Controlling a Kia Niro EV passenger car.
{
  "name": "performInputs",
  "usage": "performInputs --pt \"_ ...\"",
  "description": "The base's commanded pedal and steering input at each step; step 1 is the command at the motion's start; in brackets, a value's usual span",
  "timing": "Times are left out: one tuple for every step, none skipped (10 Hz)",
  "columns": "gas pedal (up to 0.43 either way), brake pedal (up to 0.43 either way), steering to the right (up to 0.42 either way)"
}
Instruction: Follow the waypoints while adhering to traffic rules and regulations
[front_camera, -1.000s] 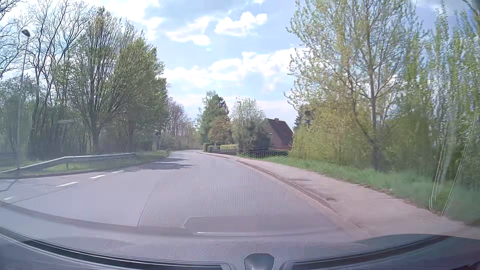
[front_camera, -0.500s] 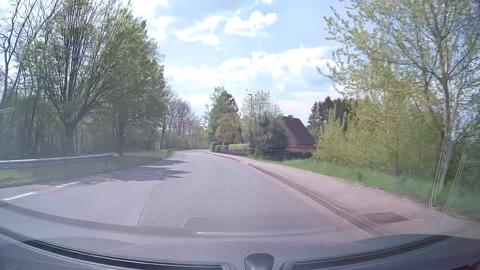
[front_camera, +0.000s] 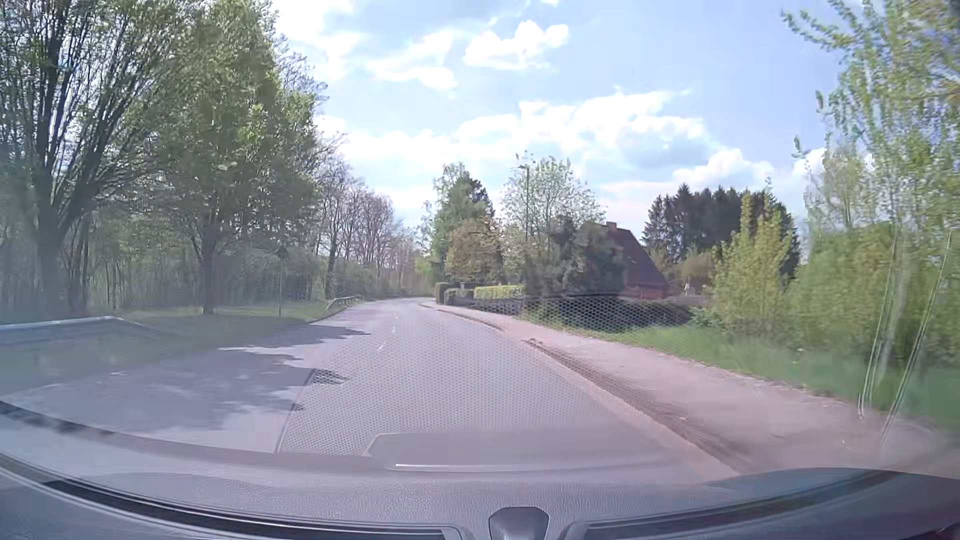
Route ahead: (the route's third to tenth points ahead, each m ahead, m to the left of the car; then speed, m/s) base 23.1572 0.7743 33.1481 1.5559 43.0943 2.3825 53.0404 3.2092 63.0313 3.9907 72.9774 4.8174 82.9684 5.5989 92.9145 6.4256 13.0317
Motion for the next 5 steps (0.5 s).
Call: performInputs --pt "0.087 0.0 -0.029" --pt "0.087 0.0 -0.029" --pt "0.079 0.0 -0.029" --pt "0.067 0.0 -0.029" --pt "0.059 0.0 -0.029"
